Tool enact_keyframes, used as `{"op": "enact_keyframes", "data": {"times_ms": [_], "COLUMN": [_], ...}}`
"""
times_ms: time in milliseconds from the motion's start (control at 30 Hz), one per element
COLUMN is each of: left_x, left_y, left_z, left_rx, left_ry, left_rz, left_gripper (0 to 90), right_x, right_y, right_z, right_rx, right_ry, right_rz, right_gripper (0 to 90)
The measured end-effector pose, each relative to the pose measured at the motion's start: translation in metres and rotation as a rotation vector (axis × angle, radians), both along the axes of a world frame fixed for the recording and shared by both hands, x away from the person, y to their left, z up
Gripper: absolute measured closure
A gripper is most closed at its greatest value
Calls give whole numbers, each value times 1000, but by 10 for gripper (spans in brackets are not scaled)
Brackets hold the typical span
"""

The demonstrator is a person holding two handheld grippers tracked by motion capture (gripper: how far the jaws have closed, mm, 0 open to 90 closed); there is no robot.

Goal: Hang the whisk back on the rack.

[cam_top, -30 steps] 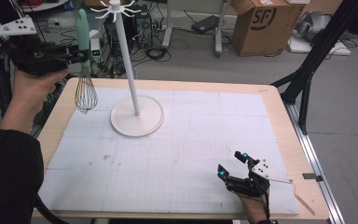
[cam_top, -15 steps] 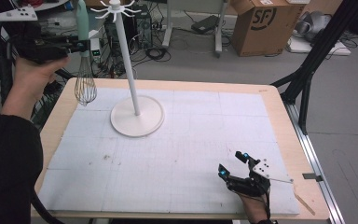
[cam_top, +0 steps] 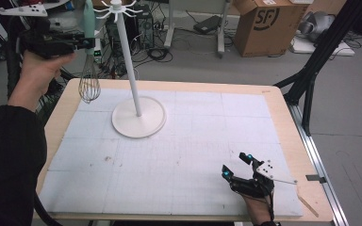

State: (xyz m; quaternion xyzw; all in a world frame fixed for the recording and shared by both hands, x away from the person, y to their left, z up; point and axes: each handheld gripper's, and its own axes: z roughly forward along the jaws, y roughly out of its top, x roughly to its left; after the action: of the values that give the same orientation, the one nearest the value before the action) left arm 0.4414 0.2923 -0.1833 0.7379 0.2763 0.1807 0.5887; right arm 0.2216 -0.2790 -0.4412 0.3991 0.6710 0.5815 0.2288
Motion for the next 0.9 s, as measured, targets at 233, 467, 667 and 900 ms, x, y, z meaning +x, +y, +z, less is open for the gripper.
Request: {"op": "enact_keyframes", "data": {"times_ms": [233,467,667,900], "left_x": [9,13,16,18], "left_y": [0,-1,1,-2], "left_z": [-1,-5,-6,-9], "left_rx": [15,20,10,-9], "left_ry": [11,15,23,25], "left_rz": [2,-18,-30,-68], "left_gripper": [693,693,692,692], "right_x": [0,1,1,1], "right_y": [-1,-1,-2,-2], "right_z": [-1,-1,-2,-2], "right_rx": [-2,0,-4,-7], "right_ry": [4,7,7,14], "right_rz": [-5,-10,-12,-20], "right_gripper": [155,155,155,154]}}
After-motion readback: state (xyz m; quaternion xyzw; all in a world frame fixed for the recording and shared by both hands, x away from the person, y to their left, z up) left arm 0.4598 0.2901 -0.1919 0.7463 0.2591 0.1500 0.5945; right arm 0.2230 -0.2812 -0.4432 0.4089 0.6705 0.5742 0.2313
